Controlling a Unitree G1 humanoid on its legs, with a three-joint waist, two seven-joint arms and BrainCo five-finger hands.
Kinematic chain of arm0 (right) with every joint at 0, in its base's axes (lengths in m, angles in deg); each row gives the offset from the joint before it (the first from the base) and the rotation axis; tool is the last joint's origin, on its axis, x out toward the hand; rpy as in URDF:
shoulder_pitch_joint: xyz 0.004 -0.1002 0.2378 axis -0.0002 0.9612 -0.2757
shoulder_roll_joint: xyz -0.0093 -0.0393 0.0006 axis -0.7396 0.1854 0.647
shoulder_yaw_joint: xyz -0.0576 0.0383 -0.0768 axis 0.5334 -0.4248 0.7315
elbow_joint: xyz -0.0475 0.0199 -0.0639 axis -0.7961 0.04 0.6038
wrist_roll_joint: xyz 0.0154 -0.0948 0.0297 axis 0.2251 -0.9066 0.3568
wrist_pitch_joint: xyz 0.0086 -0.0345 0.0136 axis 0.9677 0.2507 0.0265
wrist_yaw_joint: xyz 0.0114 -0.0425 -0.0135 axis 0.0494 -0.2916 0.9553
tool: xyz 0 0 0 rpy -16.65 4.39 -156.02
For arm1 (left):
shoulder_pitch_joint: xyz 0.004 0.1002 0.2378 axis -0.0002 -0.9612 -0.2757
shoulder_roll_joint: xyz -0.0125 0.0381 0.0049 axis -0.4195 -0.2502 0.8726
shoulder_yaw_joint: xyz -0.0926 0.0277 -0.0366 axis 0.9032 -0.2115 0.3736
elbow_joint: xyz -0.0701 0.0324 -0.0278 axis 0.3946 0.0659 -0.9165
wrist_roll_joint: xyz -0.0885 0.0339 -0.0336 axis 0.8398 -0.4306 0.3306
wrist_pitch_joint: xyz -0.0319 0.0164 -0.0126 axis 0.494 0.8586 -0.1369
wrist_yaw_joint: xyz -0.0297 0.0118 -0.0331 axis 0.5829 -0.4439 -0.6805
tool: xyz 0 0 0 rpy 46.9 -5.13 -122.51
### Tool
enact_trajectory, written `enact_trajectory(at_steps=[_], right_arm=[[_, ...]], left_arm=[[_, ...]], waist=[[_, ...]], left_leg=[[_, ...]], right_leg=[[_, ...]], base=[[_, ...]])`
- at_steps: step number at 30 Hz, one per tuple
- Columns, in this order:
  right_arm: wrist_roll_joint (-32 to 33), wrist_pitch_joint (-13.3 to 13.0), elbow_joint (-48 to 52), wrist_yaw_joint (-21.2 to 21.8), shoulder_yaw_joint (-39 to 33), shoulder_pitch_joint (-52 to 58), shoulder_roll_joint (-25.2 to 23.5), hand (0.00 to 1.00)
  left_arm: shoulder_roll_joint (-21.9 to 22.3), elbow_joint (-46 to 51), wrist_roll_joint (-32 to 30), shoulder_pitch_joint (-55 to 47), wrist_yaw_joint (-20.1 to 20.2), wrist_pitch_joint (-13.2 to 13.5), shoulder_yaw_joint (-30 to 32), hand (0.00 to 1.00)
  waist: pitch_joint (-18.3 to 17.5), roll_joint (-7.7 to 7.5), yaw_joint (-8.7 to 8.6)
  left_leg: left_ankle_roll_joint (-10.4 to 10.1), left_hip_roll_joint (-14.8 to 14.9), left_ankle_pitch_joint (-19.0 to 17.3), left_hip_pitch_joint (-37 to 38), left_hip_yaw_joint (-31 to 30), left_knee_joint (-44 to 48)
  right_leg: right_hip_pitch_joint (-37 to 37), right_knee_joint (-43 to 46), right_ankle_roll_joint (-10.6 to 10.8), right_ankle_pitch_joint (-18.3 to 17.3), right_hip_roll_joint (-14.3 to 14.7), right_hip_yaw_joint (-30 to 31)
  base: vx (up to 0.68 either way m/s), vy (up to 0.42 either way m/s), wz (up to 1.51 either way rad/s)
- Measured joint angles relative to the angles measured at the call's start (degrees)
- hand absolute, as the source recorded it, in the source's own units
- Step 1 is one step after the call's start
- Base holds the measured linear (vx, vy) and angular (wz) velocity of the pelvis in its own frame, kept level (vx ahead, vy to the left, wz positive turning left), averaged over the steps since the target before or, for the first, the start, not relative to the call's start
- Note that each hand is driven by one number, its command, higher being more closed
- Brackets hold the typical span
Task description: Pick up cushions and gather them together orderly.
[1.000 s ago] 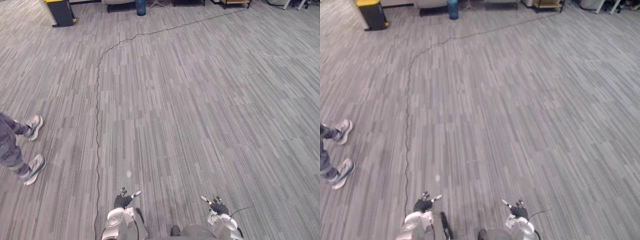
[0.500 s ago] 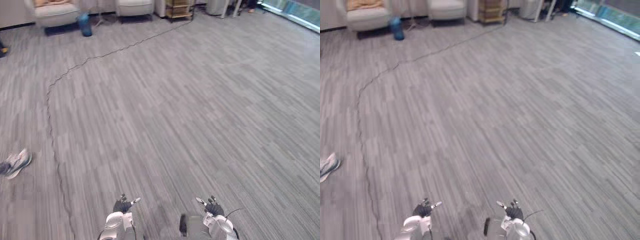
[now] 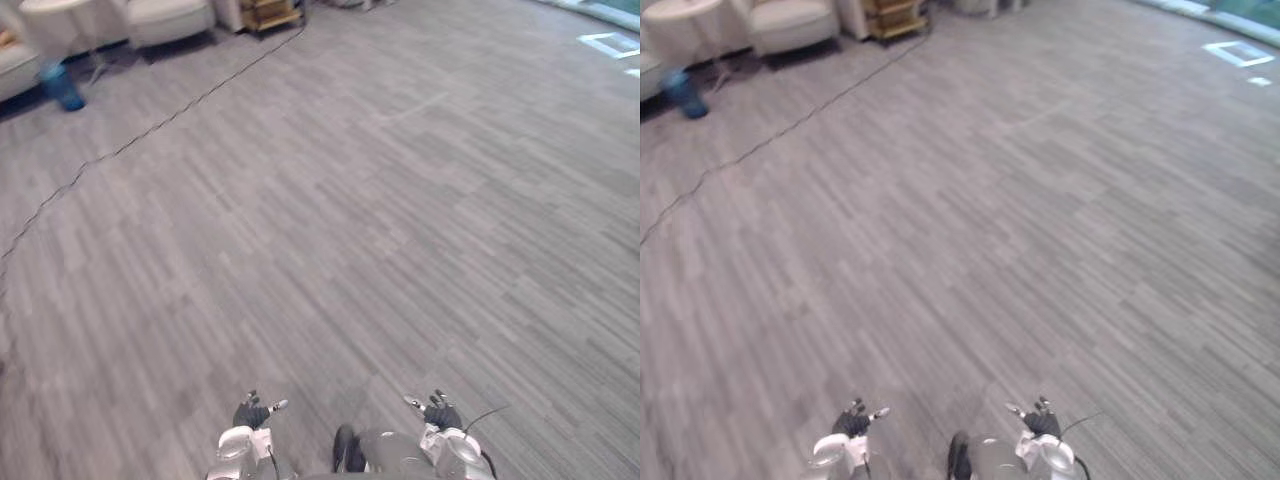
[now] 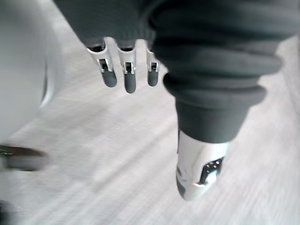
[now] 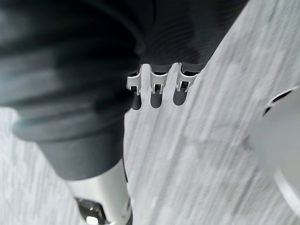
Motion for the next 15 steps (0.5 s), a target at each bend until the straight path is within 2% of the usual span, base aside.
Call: enact_trajectory(at_steps=[1,2,3,4,5,6,7,8,9,10,11,12,13,14,15], right_arm=[[0.0,0.1,0.0,0.0,0.0,-0.3,-0.2,0.00],[0.0,0.1,0.0,0.0,0.0,-0.5,-0.1,0.00],[-0.1,0.0,0.1,-0.1,0.1,-0.9,-0.4,0.00],[-0.1,0.0,0.0,-0.1,0.1,-0.7,-0.5,0.00],[-0.1,0.0,0.0,-0.1,0.1,-0.6,-0.6,0.00],[-0.2,0.1,-0.1,-0.1,0.5,-0.3,-0.8,0.00],[-0.3,0.0,0.2,0.0,0.7,-0.2,-1.7,0.00],[-0.3,0.0,0.1,0.0,0.7,0.2,-1.6,0.00],[-0.4,0.0,0.1,0.0,0.8,0.4,-2.2,0.00],[-0.4,0.0,0.1,0.0,1.0,0.5,-2.1,0.00],[-0.4,-0.3,0.5,0.0,1.2,0.5,-1.7,0.00],[-0.5,-0.8,0.7,0.2,1.5,0.5,-1.6,0.00],[-0.9,-0.6,0.6,0.3,1.9,0.7,-1.6,0.00],[-1.8,-0.6,0.8,0.3,2.0,0.7,-1.6,0.00],[-2.5,-0.6,1.9,0.4,2.0,1.4,-1.6,0.00]], left_arm=[[0.2,0.4,0.0,-0.1,0.0,0.4,-0.1,0.00],[0.3,0.4,0.1,-0.2,0.0,0.6,-0.1,0.00],[0.4,1.1,0.1,-0.3,-0.1,1.0,-0.1,0.00],[0.7,1.7,0.1,-0.3,-0.1,1.0,-0.1,0.00],[0.6,1.9,0.1,-0.3,-0.1,1.0,0.0,0.00],[0.6,2.0,0.2,-0.5,-0.2,1.2,-0.1,0.00],[-0.8,1.4,0.1,-0.3,-0.2,1.1,0.0,0.00],[-1.0,1.4,0.1,-0.3,-0.2,1.0,0.1,0.00],[-1.6,1.2,0.1,0.0,-0.4,0.8,0.7,0.00],[-1.8,0.9,0.1,0.0,-0.5,0.8,0.7,0.00],[-2.0,-0.3,0.1,-0.1,-0.5,0.7,0.5,0.00],[-2.0,-1.5,0.1,0.3,-0.5,0.6,0.5,0.00],[-2.0,-3.3,0.1,0.6,-0.7,0.4,-0.4,0.00],[-2.0,-3.8,0.1,0.8,-0.8,0.3,-1.2,0.00],[-1.8,-3.9,0.1,1.2,-1.3,0.1,-2.6,0.00]], waist=[[-0.2,0.32,0.22],[-0.2,0.34,0.46],[-0.2,0.33,1.27],[-0.6,0.26,1.99],[-0.8,-0.08,2.37],[-2.2,-1.08,3.24],[-3.5,-3.68,2.33],[-3.5,-3.99,2.20],[-3.4,-5.59,2.91],[-3.3,-5.71,2.97],[-3.0,-5.08,2.67],[-2.6,-4.44,2.08],[-2.5,-4.26,1.71],[-2.5,-4.23,1.51],[-2.2,-3.60,0.56]], left_leg=[[-0.4,-2.0,0.2,-2.4,-0.2,-10.1],[-0.6,-2.6,0.3,-2.9,-0.2,-13.3],[-1.7,-4.5,1.8,-4.2,-1.1,-22.8],[-2.1,-6.5,4.6,-5.2,-3.1,-31.5],[-1.6,-7.2,7.2,-5.5,-3.8,-31.8],[0.6,-8.9,13.2,-4.7,-4.7,-31.1],[3.1,-9.6,9.0,-4.9,-3.2,-27.1],[3.2,-9.3,7.6,-4.7,-2.6,-25.6],[4.2,-9.4,4.0,-0.2,1.0,-23.3],[4.5,-9.5,3.2,1.5,1.9,-23.6],[4.5,-9.7,1.0,5.9,2.7,-25.4],[3.7,-9.9,-1.5,10.2,3.0,-27.1],[3.1,-10.2,-3.9,15.2,4.5,-28.8],[3.2,-10.3,-4.6,17.9,5.4,-30.2],[2.7,-10.2,-5.5,22.2,6.2,-34.0]], right_leg=[[2.5,-1.7,0.7,-0.9,-0.2,2.9],[3.1,-1.9,1.0,-1.2,-0.4,4.1],[4.7,-2.5,1.9,-2.6,-0.9,6.9],[7.1,-3.7,3.7,-4.1,-1.6,10.1],[7.8,-3.9,4.5,-4.7,-2.3,11.2],[8.7,-3.2,5.6,-5.4,-3.7,14.7],[7.0,0.7,7.5,-4.9,-6.6,16.7],[6.4,2.8,8.4,-4.4,-6.8,17.4],[3.5,15.0,11.8,-0.3,-7.5,18.9],[1.8,19.3,13.3,1.8,-7.6,18.6],[-2.8,30.4,17.3,9.0,-7.8,17.0],[-7.0,39.9,19.5,11.9,-8.2,14.8],[-12.8,49.7,17.0,9.0,-9.2,11.2],[-16.6,52.6,15.4,6.9,-9.5,8.6],[-22.5,52.8,13.1,4.2,-10.3,2.8]], base=[[0.45,0.091,-0.74],[0.59,0.169,-1.11],[0.81,0.309,-1.25],[0.69,0.273,-1.25],[0.92,0.396,-1.41],[0.80,0.348,-1.13],[0.96,0.420,-1.06],[0.80,0.356,-0.93],[0.61,0.292,-0.81],[0.57,0.285,-1.03],[0.51,0.240,-0.73],[0.72,0.274,-0.82],[0.72,0.235,-0.63],[0.69,0.191,-0.53],[0.56,0.143,-0.33]])
